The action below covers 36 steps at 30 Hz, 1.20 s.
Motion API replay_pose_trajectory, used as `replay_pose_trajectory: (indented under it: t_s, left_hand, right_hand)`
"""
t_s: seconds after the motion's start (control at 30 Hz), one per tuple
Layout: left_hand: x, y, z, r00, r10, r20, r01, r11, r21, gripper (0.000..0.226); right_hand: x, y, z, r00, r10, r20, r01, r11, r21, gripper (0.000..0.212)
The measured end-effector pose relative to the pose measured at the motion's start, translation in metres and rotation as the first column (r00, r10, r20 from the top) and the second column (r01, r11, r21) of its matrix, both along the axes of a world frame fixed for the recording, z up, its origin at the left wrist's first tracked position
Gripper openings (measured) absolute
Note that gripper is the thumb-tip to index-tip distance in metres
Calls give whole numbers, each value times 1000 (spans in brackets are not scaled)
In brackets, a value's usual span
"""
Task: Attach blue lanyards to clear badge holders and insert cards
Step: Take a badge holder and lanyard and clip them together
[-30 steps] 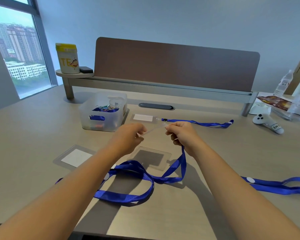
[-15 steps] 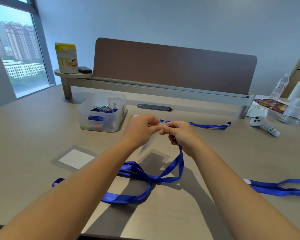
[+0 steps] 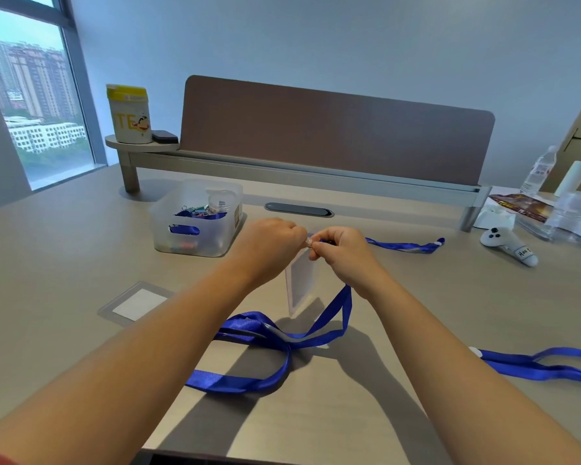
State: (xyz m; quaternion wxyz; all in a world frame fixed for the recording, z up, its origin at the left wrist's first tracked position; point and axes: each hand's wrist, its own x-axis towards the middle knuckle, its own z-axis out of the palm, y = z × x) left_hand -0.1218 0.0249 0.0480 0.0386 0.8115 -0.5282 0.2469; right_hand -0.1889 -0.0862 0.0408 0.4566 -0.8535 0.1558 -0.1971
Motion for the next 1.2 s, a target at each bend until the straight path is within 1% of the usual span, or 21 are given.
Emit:
replay_pose_trajectory:
  t_s: [0.07,0.17,0.23,0.3,0.43,0.53,0.63,0.7,0.8,0.87,0.9,0.97,1.0,1.03,1.07,1.1,1.2]
  left_hand:
    - [2,-2,-1,999,24,-27,-24,1000,-5,33]
    - [2,0,-2,998,38,-40,-38,999,-12,31]
    - [1,0,-4,999,-37,-20,34,990,-138,25]
    - [1,-1,-3,998,-63,-15,58,973,-221,24]
    - [2,-4,-7,974,-7,-225,-49,969,-243,32]
    - [3,-4,-6,936,-57,-347,-80,926,-369,30]
    - [3,-6,-8,873,-122,-471,-148,856,-496,28]
    - [3,-7,-9,831,-156,-533,-199,813,-548,25]
    - [8,-8,-10,721,-266,-640,-283,730,-622,22]
    - [9,-8,-7,610,-348,-712,-329,706,-627,22]
    - [8,-8,-6,530,-400,-748,-348,702,-622,22]
    - [7,-7,-4,352,-502,-790,-372,699,-611,22]
    - [7,-6,-4,279,-536,-796,-376,702,-605,21]
    - [7,-5,-5,237,-546,-803,-369,714,-595,20]
    - [8,-5,-7,226,-535,-814,-351,735,-580,22]
    - [8,-5,-10,240,-505,-829,-323,764,-559,28]
    - [7,-6,-15,332,-413,-848,-234,835,-499,39]
  right_hand:
    - [1,1,0,1000,-3,2,3,999,-33,22]
    - [2,3,0,1000,-5,6,6,999,-53,22]
    - [3,4,0,1000,-11,11,11,998,-60,23]
    - [3,6,0,1000,-17,12,17,998,-62,23]
    - [3,10,3,999,-31,24,32,999,-36,17]
    - [4,13,5,998,-30,48,31,999,-9,15]
    - [6,15,6,997,-40,72,39,999,11,16]
    - [7,17,5,995,-51,89,51,999,3,16]
    - [9,19,4,991,-66,119,68,998,-7,20]
    - [8,19,5,986,-76,149,71,997,38,19]
    - [8,17,6,983,-84,161,71,994,84,18]
    - [9,13,9,983,-113,146,82,976,203,23]
    - [9,12,10,984,-125,126,87,958,273,25]
    - [9,10,12,986,-127,109,83,936,343,25]
    - [9,9,15,988,-118,100,68,913,403,26]
    - [9,7,18,990,-102,99,47,894,446,25]
    - [8,1,29,991,-73,109,11,874,485,26]
